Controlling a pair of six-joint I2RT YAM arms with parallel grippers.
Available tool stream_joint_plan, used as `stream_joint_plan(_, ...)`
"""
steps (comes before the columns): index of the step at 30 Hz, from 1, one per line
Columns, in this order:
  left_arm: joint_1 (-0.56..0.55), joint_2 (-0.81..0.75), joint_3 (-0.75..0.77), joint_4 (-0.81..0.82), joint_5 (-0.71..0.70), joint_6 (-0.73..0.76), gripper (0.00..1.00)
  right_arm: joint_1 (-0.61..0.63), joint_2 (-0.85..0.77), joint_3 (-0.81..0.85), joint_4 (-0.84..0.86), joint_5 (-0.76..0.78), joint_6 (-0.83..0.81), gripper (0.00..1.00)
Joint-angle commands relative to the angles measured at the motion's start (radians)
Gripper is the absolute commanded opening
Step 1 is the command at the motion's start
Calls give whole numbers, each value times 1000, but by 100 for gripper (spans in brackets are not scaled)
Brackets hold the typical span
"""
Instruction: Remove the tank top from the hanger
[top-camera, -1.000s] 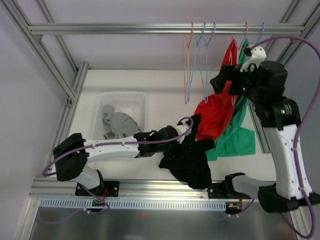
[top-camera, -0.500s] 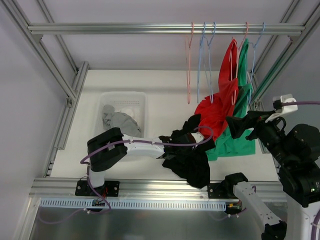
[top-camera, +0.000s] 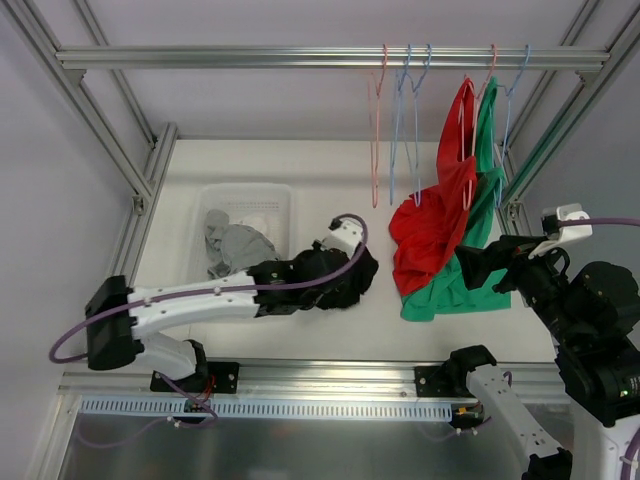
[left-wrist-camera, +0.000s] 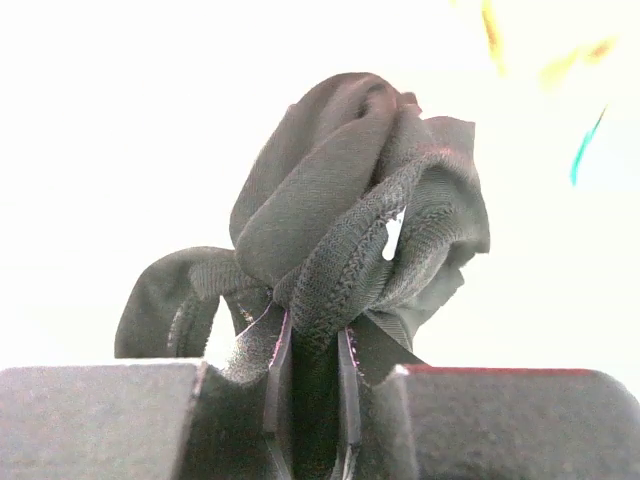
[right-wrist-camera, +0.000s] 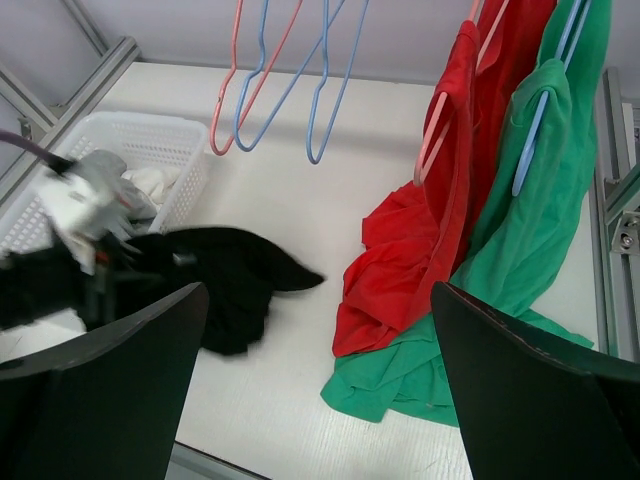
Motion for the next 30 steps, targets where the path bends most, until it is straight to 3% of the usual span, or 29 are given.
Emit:
stream_joint_plan(1,-1,-163,46,-36,-229,32,0,-4,3,-4,15,17,-17,100)
stream_joint_plan(7,22,-269,175,-85,-342,138,0,-4,10,13,15,10,-16,99)
stream_joint_plan(16,308,-321,336,-227,-210,89,0,-4,1,33,15,0,-13,99)
stream_joint_plan(22,537,-305,294,-248,-3,2,0,-4,15,33,17,-27,-5,99)
stream_joint_plan(26,676,-279,180,-244,135,-112,0,-3,24,18,29,-41,-3,99)
stream_joint_plan(30,760,-204,94,-239,160,-192,0,-4,38,4,32,-62,-8,100)
